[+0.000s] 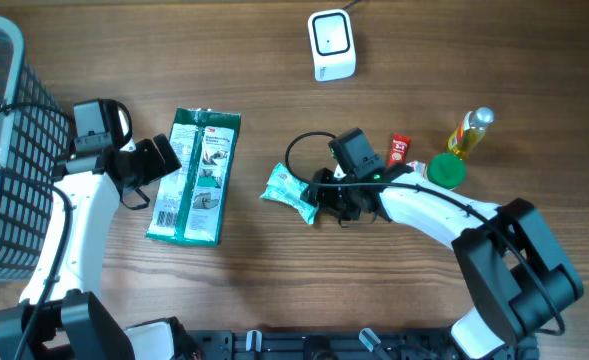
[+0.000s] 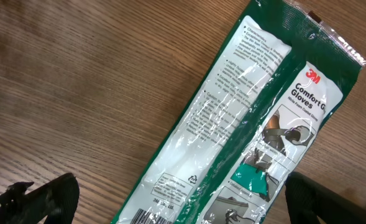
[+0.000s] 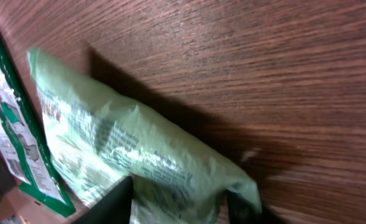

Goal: Scan the item barcode

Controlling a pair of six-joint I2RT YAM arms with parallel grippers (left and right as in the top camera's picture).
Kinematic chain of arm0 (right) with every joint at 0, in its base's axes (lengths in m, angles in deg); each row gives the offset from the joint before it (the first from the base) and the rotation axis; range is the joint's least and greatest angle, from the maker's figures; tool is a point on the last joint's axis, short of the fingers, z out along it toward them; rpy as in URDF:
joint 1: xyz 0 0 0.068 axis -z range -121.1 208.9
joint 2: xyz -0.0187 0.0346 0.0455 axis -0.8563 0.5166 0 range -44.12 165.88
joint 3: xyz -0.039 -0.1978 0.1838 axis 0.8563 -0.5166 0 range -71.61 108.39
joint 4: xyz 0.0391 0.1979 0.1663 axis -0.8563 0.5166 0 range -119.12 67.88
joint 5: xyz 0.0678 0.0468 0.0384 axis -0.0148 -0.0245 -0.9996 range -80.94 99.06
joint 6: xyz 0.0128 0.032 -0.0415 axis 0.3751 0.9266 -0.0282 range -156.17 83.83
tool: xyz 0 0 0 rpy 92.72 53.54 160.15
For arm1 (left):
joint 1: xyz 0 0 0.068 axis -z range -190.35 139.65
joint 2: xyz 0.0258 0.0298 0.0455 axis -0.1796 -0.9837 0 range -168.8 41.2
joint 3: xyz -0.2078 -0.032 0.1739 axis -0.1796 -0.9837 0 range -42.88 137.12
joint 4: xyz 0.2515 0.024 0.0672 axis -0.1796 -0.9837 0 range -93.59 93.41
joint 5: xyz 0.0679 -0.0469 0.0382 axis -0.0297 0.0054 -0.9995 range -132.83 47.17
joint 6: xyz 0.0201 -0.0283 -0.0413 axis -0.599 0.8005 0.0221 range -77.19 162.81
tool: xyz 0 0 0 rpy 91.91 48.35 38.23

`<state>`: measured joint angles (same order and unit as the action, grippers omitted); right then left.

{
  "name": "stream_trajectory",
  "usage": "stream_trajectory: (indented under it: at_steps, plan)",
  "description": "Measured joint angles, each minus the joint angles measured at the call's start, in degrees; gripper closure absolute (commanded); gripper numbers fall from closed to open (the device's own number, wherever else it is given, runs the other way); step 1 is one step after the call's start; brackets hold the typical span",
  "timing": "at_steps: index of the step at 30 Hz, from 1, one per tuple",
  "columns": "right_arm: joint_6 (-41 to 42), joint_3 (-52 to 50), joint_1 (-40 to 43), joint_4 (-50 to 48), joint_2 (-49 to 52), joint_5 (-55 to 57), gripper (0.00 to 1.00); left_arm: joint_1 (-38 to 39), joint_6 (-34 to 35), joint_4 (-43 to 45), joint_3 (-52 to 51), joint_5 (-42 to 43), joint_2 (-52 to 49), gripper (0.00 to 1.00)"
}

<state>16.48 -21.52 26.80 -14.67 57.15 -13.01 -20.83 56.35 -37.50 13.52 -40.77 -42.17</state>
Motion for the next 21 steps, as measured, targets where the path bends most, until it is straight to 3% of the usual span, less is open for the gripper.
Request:
stream_trajectory:
  at_steps: [1,2,7,11,15,21]
  plan:
    - [0.3,0.0,0.0,-0.2,0.1,0.0,0.9,0.0,0.0,0.0,0.0,0.0,0.0,0.0]
    - [0.0,0.0,0.0,-0.6,0.1,-0.3,0.96,0.0,0.0,0.0,0.0,0.0,0.0,0.0]
    - [-3.5,0.0,0.2,-0.6,-1.3,-0.8,0.96,0.0,0.0,0.0,0.0,0.0,0.0,0.0]
    - [-18.3,-0.2,0.3,-0.8,-11.4,-0.4,0.96,0.0,0.0,0.0,0.0,0.0,0.0,0.0]
    - [-25.4,-0.2,0.3,-0.5,-20.9,-0.4,0.96,0.0,0.0,0.0,0.0,0.0,0.0,0.0]
    - [-31.1,-0.2,0.3,1.4,-21.9,-1.1,0.96,0.0,0.0,0.0,0.0,0.0,0.0,0.0]
